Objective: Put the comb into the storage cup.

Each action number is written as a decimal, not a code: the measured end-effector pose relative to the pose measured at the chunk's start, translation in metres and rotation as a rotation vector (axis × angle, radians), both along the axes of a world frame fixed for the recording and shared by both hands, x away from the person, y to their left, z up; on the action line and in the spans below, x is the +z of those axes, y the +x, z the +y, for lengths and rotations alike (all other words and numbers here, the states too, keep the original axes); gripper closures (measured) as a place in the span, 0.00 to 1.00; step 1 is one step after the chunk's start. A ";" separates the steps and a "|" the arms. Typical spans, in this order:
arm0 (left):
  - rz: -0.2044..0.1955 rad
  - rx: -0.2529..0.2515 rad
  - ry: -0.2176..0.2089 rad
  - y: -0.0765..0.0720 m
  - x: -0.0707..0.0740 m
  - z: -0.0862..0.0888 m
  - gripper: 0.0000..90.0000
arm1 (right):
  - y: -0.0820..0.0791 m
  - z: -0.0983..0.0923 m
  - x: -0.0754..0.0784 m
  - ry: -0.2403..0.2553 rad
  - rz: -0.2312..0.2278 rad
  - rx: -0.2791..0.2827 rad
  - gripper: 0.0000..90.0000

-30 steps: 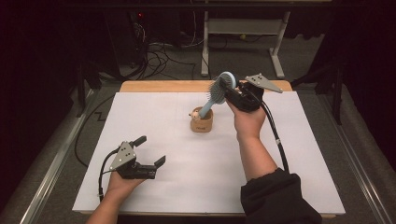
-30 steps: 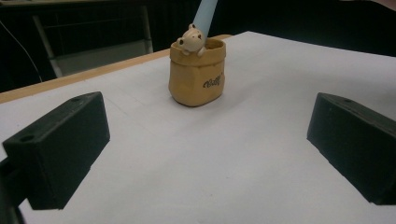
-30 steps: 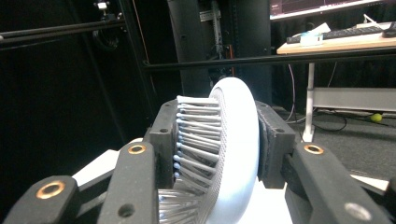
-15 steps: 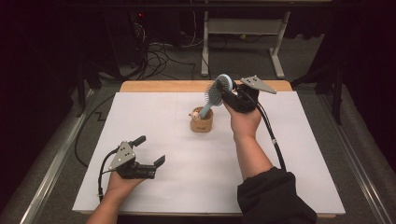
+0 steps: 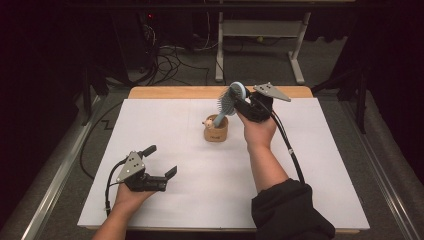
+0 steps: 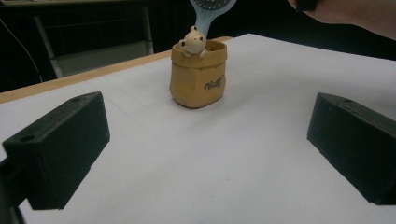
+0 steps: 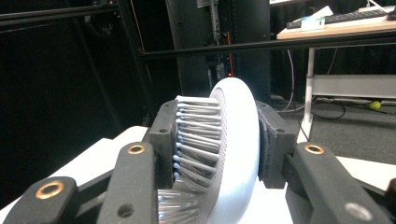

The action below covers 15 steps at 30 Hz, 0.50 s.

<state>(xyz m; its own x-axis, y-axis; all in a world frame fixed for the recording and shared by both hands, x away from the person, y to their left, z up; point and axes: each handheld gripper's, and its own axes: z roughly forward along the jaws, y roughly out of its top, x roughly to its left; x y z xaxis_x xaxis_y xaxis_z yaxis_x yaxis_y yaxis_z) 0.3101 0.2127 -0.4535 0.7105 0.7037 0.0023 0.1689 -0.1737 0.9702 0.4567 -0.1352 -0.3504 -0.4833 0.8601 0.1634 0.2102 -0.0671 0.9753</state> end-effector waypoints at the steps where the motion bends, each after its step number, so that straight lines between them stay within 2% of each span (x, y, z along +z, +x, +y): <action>1: 0.000 0.000 0.000 0.000 0.000 0.000 0.00 | 0.000 0.000 -0.001 -0.001 -0.002 0.000 0.66; 15: 0.000 -0.001 -0.002 0.000 0.001 0.000 0.00 | 0.000 0.003 -0.002 0.011 -0.004 0.000 0.66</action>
